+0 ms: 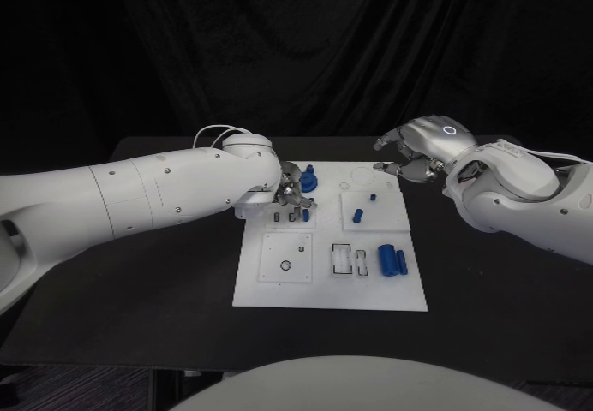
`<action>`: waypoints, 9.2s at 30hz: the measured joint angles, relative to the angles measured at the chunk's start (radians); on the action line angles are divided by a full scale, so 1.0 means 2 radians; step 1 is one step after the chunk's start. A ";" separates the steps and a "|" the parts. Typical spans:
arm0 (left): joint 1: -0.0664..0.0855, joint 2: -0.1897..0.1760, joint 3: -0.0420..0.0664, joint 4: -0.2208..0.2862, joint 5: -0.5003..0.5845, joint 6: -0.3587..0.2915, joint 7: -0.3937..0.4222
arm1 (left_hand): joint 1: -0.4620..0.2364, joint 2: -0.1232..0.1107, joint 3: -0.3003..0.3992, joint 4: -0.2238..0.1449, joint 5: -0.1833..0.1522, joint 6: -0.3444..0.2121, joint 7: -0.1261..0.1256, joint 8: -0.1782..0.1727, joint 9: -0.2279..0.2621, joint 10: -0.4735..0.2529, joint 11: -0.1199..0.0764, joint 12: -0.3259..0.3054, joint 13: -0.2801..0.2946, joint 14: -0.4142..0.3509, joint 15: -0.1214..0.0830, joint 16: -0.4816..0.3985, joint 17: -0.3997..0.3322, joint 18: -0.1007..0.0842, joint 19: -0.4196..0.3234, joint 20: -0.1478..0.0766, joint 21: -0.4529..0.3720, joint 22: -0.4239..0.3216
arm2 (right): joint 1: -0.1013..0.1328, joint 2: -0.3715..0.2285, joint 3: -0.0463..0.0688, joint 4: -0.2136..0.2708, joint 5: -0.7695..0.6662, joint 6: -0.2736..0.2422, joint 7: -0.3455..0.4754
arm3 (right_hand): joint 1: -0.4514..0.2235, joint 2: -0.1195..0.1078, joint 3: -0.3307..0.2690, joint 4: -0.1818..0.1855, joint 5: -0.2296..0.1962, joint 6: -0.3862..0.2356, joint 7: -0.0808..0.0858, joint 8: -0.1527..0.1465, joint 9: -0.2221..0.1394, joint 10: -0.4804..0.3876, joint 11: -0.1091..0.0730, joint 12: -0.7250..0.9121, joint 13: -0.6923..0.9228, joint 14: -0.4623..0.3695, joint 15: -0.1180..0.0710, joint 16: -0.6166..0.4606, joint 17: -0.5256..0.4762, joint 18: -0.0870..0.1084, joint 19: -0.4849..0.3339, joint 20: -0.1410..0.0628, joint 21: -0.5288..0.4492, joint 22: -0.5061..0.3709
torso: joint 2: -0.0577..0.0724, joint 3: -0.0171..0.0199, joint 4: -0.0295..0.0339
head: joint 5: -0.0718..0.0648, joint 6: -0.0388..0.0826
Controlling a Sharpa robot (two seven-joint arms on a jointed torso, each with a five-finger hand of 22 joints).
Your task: Assemble the parts on the task board
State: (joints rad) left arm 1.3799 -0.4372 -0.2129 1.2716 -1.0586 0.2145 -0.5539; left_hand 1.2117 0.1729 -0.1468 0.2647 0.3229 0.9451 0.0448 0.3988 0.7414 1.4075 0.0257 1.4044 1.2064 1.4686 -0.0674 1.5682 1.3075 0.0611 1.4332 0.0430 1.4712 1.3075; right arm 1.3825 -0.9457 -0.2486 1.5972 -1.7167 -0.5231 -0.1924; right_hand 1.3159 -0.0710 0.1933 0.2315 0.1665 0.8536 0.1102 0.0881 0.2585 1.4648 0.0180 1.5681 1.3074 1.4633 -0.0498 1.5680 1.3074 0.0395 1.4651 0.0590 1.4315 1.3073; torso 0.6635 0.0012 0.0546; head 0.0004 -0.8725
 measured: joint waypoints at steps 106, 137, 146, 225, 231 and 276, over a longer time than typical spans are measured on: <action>-0.007 -0.014 0.000 -0.008 0.001 0.004 0.016 | -0.044 -0.105 0.301 -0.070 0.048 0.028 -0.001 -0.052 0.090 0.030 -0.024 0.082 0.051 -0.001 -0.003 0.000 0.000 0.000 -0.007 0.000 -0.017 0.000 | -0.001 0.000 0.000 -0.004 0.000 0.013 0.000 | 0.004 0.004 0.000 0.000 0.006 0.002 0.002 0.000 -0.002 0.000 0.000 0.000 0.000 0.000 0.000 0.000 0.000 0.000 0.000 0.000 -0.013 0.000 | 0.000 0.0000 0.0007 | 0.005 0.000; -0.010 -0.025 0.000 -0.004 0.002 -0.019 0.014 | -0.064 -0.106 0.320 -0.076 0.046 0.027 0.001 -0.058 0.094 0.030 -0.024 0.082 0.051 -0.001 -0.003 0.000 0.000 0.000 -0.010 -0.003 -0.024 0.000 | -0.004 0.000 0.000 -0.006 0.000 0.018 0.000 | 0.006 0.006 0.001 -0.001 0.006 0.004 0.004 0.000 -0.002 0.000 0.000 0.000 0.000 0.000 0.000 0.000 0.000 0.000 0.000 0.000 -0.013 0.000 | 0.000 -0.0002 0.0008 | 0.011 0.000; -0.014 -0.026 0.001 -0.002 0.023 -0.027 0.009 | -0.064 -0.106 0.321 -0.077 0.046 0.026 0.001 -0.058 0.094 0.030 -0.024 0.082 0.051 -0.001 -0.003 0.000 0.000 0.000 -0.013 -0.002 -0.026 0.000 | -0.004 0.000 0.000 -0.006 0.000 0.018 0.000 | 0.006 0.006 0.001 -0.001 0.006 0.004 0.004 0.000 -0.002 0.000 0.000 0.000 0.000 0.000 0.000 0.000 0.000 0.000 0.000 0.000 -0.013 0.000 | 0.000 0.0001 0.0002 | 0.012 0.000; -0.015 -0.116 0.000 0.068 -0.041 -0.152 0.032 | -0.095 -0.071 0.121 0.008 -0.093 0.040 -0.012 -0.032 0.183 0.029 -0.032 0.082 0.051 -0.001 -0.008 0.000 0.000 0.000 0.011 -0.009 -0.020 0.000 | -0.007 -0.013 0.000 -0.004 0.000 0.024 0.000 | 0.006 0.006 0.003 -0.003 0.010 0.005 0.002 0.000 -0.004 0.000 0.000 0.000 0.000 0.000 0.000 0.000 0.000 0.000 0.000 0.000 -0.013 0.000 | 0.001 -0.0010 -0.0003 | 0.023 0.000; -0.014 -0.113 0.000 0.046 -0.052 -0.159 0.043 | -0.080 -0.074 0.119 0.006 -0.061 0.039 -0.014 -0.027 0.192 0.028 -0.033 0.082 0.051 0.000 -0.009 0.000 0.000 0.000 0.012 -0.010 -0.020 0.000 | -0.007 -0.012 0.000 -0.006 0.000 0.024 0.000 | 0.006 0.006 0.003 -0.003 0.010 0.005 0.002 0.000 -0.004 0.000 0.000 0.000 0.000 0.000 0.000 0.000 0.000 0.000 0.000 0.000 -0.013 0.000 | 0.000 -0.0001 0.0009 | 0.020 0.000; -0.014 -0.042 0.000 -0.080 -0.064 -0.089 0.075 | -0.068 -0.068 0.094 0.010 -0.073 0.018 -0.004 -0.038 0.206 0.028 -0.033 0.082 0.051 -0.002 -0.011 0.000 0.000 0.000 0.004 -0.006 -0.032 0.000 | -0.012 -0.009 0.000 -0.010 0.000 0.025 0.001 | 0.008 0.008 0.005 -0.005 0.023 0.005 0.002 0.000 -0.006 0.000 0.000 0.000 0.000 0.000 0.000 0.000 0.000 0.000 0.000 0.000 -0.013 0.000 | 0.001 0.0000 -0.0001 | 0.020 0.000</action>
State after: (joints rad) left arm 1.3528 -0.5206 -0.2129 1.1119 -1.1870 0.0359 -0.4038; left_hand 1.0762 0.0375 0.0418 0.2855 0.1766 0.9821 0.0361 0.3223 1.1538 1.4634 -0.0406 1.5683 1.3078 1.4652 -0.0893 1.5682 1.3074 0.0612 1.4418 0.0307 1.4075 1.3074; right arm 1.3587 -0.9629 -0.2485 1.5764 -1.7165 -0.4723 -0.1913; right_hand 1.3317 -0.0552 0.2042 0.2205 0.2131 0.8643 0.1136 0.0881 0.2468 1.4648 0.0180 1.5681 1.3075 1.4633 -0.0497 1.5680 1.3074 0.0394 1.4651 0.0590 1.4054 1.3078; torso 0.6653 0.0012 0.0544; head 0.0403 -0.8725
